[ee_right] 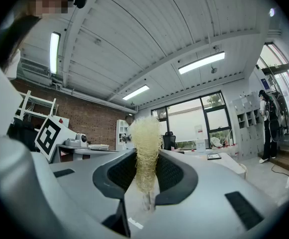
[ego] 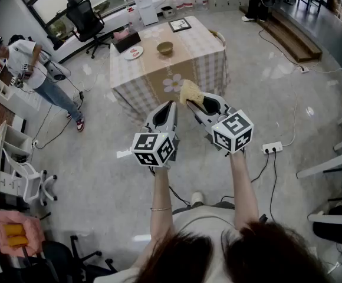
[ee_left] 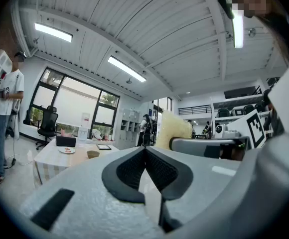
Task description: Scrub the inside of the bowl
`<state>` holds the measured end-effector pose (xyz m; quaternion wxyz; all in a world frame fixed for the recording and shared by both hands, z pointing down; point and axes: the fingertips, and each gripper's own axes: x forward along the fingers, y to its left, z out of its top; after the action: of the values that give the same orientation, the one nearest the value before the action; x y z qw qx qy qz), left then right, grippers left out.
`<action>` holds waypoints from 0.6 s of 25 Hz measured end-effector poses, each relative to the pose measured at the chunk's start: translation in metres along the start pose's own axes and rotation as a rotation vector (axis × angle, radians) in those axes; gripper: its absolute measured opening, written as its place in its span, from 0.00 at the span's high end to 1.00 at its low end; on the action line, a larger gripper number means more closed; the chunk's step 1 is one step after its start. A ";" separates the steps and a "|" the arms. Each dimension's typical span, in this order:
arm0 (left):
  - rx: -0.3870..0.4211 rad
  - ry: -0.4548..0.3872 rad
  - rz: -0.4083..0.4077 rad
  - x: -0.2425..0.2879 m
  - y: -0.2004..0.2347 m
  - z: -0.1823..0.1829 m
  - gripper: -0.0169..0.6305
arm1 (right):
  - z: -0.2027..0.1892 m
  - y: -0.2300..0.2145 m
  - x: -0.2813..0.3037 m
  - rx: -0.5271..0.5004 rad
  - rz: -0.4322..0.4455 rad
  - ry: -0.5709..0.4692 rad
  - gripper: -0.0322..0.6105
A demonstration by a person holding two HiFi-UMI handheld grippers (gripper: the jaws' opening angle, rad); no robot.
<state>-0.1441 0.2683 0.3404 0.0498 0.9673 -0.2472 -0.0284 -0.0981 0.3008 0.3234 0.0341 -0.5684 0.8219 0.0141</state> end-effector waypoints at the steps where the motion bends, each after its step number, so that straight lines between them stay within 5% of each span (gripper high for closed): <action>1: -0.002 0.000 -0.003 0.000 0.001 0.000 0.96 | -0.001 0.000 0.002 0.000 -0.001 0.002 0.80; 15: -0.024 0.011 -0.032 -0.001 0.035 -0.007 0.96 | -0.022 0.000 0.033 0.053 -0.086 0.021 0.80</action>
<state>-0.1610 0.2383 0.3512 0.0622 0.9706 -0.2310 -0.0269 -0.1105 0.2688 0.3429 0.0410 -0.6023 0.7970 -0.0151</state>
